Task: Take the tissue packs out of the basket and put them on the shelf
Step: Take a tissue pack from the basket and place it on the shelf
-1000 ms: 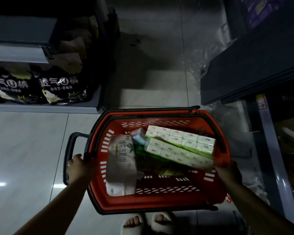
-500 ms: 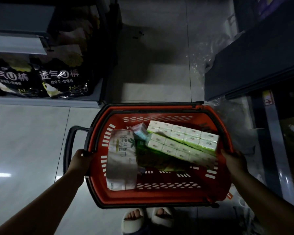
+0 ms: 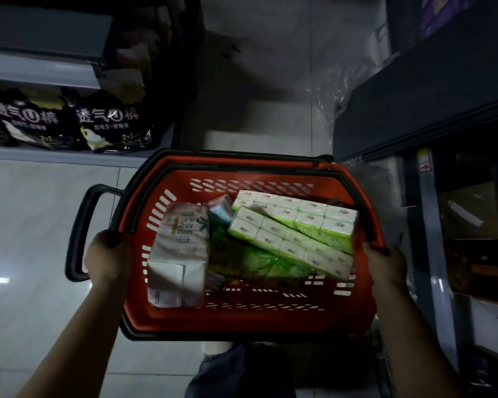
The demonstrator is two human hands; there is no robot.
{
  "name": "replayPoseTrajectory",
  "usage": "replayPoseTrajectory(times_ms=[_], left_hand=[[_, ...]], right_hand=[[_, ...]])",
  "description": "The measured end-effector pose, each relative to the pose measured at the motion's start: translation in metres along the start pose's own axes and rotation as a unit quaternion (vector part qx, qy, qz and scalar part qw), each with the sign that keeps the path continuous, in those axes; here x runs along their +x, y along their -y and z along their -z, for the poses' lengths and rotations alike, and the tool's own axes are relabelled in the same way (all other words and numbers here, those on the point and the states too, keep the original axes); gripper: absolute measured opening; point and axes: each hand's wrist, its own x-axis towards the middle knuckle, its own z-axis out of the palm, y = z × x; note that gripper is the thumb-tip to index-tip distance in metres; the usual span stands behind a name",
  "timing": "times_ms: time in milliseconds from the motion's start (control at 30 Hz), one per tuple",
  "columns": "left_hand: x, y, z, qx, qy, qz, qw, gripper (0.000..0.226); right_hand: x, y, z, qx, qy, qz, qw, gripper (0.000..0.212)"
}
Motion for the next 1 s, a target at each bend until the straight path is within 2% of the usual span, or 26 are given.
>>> replayPoseTrajectory(times_ms=[200, 300, 433, 533, 600, 767, 900, 1000], left_hand=[[-0.033, -0.038, 0.094, 0.026, -0.01, -0.054, 0.998, 0.029], [-0.054, -0.059, 0.148, 0.031, -0.021, -0.088, 0.995, 0.03], [-0.088, -0.081, 0.213, 0.017, -0.042, -0.108, 0.993, 0.029], [-0.111, -0.094, 0.253, 0.006, -0.061, -0.115, 0.991, 0.027], [-0.125, -0.099, 0.278, 0.01, -0.067, -0.113, 0.991, 0.026], [-0.149, -0.104, 0.327, 0.01, -0.048, -0.123, 0.991, 0.026], [-0.168, -0.108, 0.361, 0.013, -0.07, -0.115, 0.991, 0.029], [-0.168, -0.111, 0.383, -0.001, -0.077, -0.111, 0.991, 0.029]], right_hand=[[-0.055, 0.047, 0.074, 0.012, 0.063, 0.064, 0.996, 0.019], [-0.085, 0.078, 0.115, 0.009, 0.06, 0.091, 0.994, 0.029], [-0.131, 0.111, 0.164, 0.058, 0.043, 0.111, 0.991, 0.022], [-0.161, 0.137, 0.199, 0.094, 0.037, 0.118, 0.988, 0.017], [-0.177, 0.148, 0.219, 0.107, 0.038, 0.111, 0.987, 0.025], [-0.205, 0.173, 0.256, 0.132, 0.048, 0.137, 0.981, 0.027], [-0.236, 0.196, 0.282, 0.121, 0.064, 0.139, 0.981, 0.018], [-0.252, 0.213, 0.289, 0.13, 0.073, 0.156, 0.976, 0.018]])
